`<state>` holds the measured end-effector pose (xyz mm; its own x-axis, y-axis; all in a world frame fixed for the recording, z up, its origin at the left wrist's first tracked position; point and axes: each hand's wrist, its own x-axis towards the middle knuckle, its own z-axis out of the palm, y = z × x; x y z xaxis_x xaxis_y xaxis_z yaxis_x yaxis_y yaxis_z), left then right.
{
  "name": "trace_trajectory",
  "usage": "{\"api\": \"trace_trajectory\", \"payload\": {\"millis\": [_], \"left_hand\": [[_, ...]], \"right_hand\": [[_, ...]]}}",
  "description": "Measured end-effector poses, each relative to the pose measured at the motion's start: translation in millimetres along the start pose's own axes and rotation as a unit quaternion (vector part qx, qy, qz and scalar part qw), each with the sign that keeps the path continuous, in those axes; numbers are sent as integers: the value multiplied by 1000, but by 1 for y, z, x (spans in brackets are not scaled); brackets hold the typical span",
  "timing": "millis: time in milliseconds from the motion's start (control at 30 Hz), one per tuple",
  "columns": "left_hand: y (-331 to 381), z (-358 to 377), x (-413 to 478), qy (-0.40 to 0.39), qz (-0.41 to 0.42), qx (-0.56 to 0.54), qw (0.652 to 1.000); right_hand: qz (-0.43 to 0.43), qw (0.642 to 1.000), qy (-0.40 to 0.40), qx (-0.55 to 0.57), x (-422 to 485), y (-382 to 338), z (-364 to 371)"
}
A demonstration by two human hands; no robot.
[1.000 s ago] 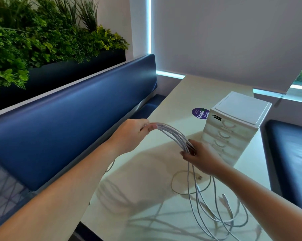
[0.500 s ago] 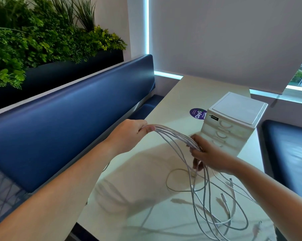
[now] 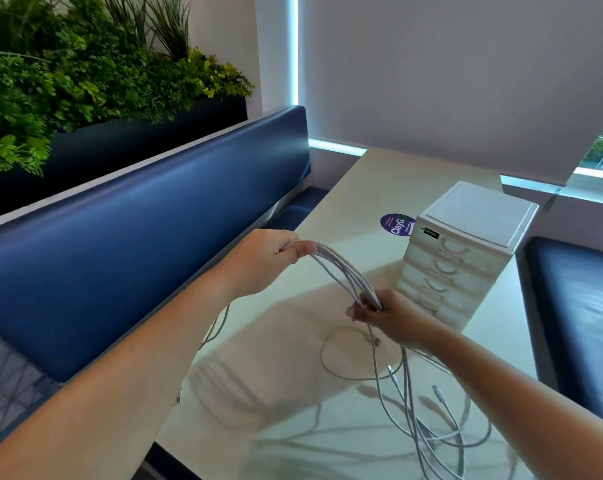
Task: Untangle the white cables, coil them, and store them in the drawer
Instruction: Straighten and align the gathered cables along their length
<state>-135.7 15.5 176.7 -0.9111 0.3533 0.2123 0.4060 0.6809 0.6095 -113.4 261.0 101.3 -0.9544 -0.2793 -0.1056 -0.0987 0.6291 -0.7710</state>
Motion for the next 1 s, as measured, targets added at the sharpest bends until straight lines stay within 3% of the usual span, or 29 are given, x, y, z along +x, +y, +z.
{"api": "trace_trajectory", "payload": {"millis": [100,200,333,633,800,933,1000], "left_hand": [[-4,-5,-1,-15,-2,40,999],[-5,-3,-5,-63,-37,85,994],[-9,6,-7,-106,-110,57,987],[-21,11,-2,-58,-86,76,992],[-19,13,-1,-20,-66,61,996],[-13,15,-3,-26,-58,20,998],[-10,17,-4,-31,-57,4,998]], "right_hand": [[20,990,35,-134,-1,-3,-3],[-25,937,79,-338,-5,-3,-16],[-64,895,75,-436,-4,4,-28],[-14,970,-8,-244,-15,3,-46],[-14,983,-11,-184,-20,-1,-44],[-16,976,-15,-219,-21,-16,-40],[-32,987,-19,-154,-18,-23,-33]]}}
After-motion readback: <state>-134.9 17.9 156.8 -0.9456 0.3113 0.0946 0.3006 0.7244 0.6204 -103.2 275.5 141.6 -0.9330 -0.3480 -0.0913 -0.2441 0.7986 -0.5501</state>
